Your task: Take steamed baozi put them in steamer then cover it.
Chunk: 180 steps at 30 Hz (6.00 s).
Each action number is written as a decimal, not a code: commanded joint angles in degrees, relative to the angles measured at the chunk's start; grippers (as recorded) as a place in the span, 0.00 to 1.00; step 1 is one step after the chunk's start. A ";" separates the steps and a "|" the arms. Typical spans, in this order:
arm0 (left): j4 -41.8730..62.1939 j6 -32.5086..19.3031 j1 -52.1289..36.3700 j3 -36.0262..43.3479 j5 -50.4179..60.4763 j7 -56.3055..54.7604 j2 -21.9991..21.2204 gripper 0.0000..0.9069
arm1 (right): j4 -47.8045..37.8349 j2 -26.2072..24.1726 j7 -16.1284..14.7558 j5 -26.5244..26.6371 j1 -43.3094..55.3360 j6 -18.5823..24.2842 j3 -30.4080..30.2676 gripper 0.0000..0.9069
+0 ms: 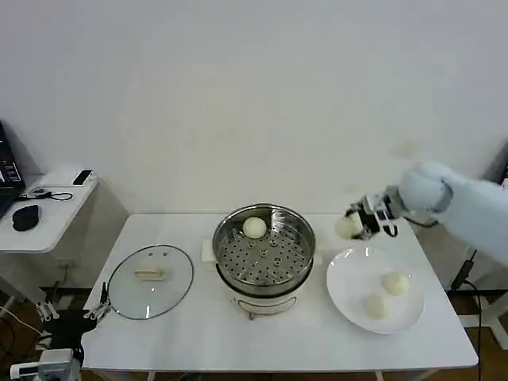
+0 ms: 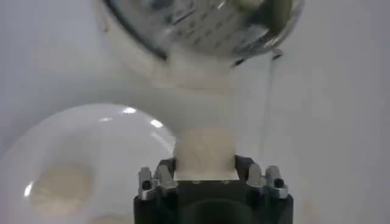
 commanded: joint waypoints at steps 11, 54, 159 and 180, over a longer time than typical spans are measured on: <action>2.62 -0.07 -1.90 0.02 0.06 0.13 0.81 1.00 | 0.27 25.03 10.00 22.57 9.02 -15.15 -8.85 0.73; 2.75 -0.26 -2.73 -1.29 -0.52 0.27 -0.06 1.00 | -12.48 37.14 11.50 23.72 -2.28 -22.74 -8.24 1.00; 2.60 -0.19 -0.96 1.44 1.44 0.61 0.12 1.00 | -2.36 -8.46 -6.76 -15.85 -38.80 -2.93 20.28 0.67; 1.40 -0.30 -0.83 1.31 1.43 0.60 -0.20 1.00 | -5.04 -4.74 -10.71 -7.30 -9.18 -0.56 17.48 0.68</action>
